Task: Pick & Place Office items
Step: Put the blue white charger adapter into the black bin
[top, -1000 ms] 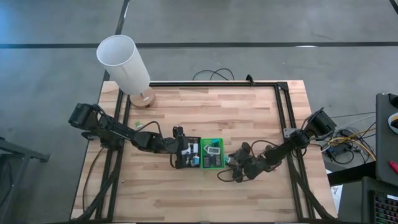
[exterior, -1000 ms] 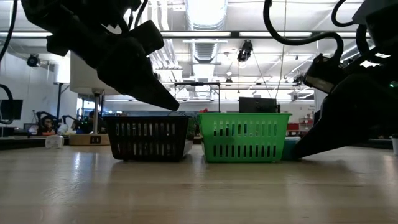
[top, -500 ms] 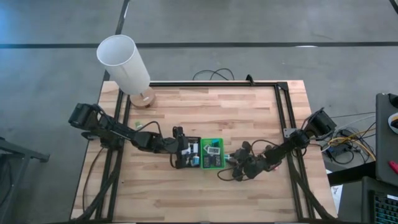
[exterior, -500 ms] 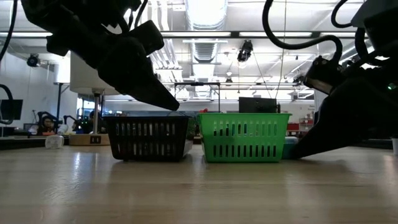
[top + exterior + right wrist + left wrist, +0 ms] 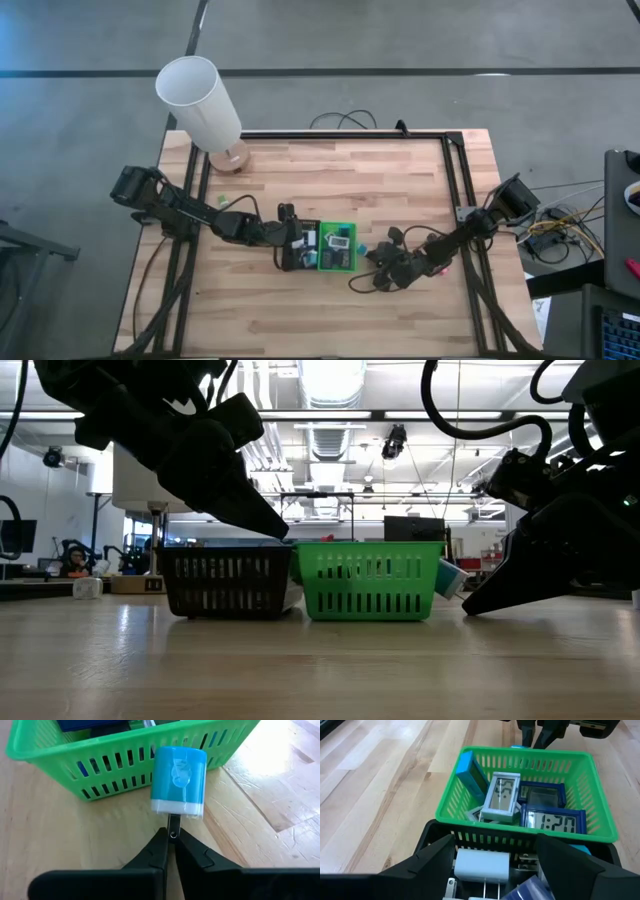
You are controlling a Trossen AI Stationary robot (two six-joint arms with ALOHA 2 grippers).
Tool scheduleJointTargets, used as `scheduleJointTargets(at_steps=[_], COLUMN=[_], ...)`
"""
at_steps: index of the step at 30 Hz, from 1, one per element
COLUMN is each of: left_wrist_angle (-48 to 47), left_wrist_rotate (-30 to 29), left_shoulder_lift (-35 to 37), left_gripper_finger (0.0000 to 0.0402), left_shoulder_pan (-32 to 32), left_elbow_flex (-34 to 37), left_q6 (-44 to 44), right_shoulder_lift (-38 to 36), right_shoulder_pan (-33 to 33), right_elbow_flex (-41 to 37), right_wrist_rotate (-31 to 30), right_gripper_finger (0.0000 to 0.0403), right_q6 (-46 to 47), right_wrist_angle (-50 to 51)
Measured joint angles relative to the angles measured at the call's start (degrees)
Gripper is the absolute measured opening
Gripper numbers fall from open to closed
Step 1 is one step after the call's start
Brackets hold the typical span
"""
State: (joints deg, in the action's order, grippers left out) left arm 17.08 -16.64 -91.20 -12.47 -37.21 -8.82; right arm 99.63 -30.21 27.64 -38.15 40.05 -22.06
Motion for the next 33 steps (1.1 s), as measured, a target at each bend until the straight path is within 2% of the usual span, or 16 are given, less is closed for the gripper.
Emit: scheduleJointTargets(at_steps=[9, 12, 20, 33], left_wrist_angle=[0.0, 0.0, -0.2, -0.4], left_wrist_rotate=[0.0, 0.0, 0.0, 0.1], left_shoulder_lift=[0.0, 0.0, 0.0, 0.0], left_gripper_finger=[0.0285, 0.0285, 0.0285, 0.0285], left_shoulder_pan=[0.0, 0.0, 0.0, 0.0], left_elbow_flex=[0.0, 0.0, 0.0, 0.0], left_q6=[0.0, 0.0, 0.0, -0.7], right_shoulder_lift=[0.0, 0.0, -3.7, -9.5], right_shoulder_pan=[0.1, 0.2, 0.1, 0.1], right_elbow_flex=[0.0, 0.1, 3.9, 7.9], right_wrist_rotate=[-0.8, -2.7, -6.6, -9.9], right_gripper_finger=[0.0015, 0.0014, 0.0013, 0.0012], right_q6=[-0.5, -1.1, -1.5, -10.8], right_wrist_angle=[-0.2, 0.7, 12.6, 14.6])
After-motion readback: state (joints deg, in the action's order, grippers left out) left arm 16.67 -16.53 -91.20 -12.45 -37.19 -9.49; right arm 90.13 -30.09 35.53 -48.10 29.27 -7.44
